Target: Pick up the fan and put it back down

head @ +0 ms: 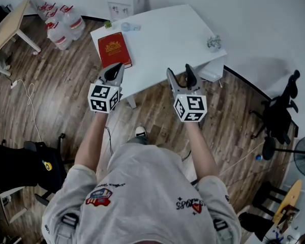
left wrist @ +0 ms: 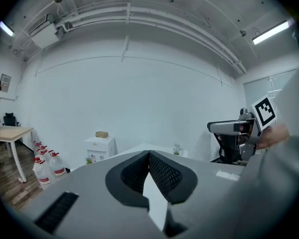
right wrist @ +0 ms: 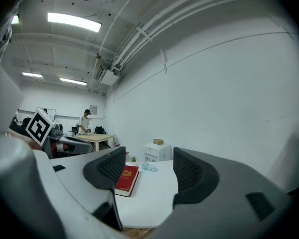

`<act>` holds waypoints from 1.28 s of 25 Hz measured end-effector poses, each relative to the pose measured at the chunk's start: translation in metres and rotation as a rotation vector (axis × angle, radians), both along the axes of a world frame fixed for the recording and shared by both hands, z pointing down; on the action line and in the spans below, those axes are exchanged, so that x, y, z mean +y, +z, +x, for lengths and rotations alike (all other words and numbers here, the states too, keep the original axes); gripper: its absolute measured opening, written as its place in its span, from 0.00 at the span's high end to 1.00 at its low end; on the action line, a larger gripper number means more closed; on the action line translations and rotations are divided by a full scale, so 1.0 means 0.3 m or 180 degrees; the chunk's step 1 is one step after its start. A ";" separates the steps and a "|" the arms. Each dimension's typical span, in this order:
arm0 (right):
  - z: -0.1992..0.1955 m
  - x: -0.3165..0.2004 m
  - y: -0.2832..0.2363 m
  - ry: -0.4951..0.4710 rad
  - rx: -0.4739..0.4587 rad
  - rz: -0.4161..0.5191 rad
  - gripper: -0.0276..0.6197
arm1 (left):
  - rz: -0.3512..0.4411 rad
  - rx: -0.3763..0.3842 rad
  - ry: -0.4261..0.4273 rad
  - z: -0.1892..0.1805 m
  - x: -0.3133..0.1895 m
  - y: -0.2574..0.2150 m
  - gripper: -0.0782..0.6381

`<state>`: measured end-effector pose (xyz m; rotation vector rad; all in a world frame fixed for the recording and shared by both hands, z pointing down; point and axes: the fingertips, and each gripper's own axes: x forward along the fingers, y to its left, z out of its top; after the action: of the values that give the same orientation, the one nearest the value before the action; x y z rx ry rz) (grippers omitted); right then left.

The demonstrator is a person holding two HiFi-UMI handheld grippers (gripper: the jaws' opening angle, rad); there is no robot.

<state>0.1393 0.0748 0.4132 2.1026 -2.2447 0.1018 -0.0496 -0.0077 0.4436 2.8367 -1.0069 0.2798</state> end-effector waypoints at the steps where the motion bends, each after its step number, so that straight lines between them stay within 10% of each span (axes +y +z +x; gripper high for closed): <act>1: -0.011 -0.034 0.015 -0.0028 0.0035 -0.0026 0.51 | 0.0001 0.0005 -0.0013 -0.005 -0.032 0.002 0.88; 14: -0.200 -0.424 0.073 -0.0617 0.0289 -0.0172 0.51 | -0.0145 0.0035 -0.0314 -0.138 -0.285 0.060 0.88; 32: -0.278 -1.225 0.133 -0.1892 0.0246 -0.0137 0.51 | -0.0131 -0.0030 -0.1444 -0.185 -0.800 0.077 0.88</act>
<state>0.0559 -0.2926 0.4532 1.3126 -2.6710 0.0347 -0.1051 -0.2476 0.4669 2.4773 -1.5792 0.2600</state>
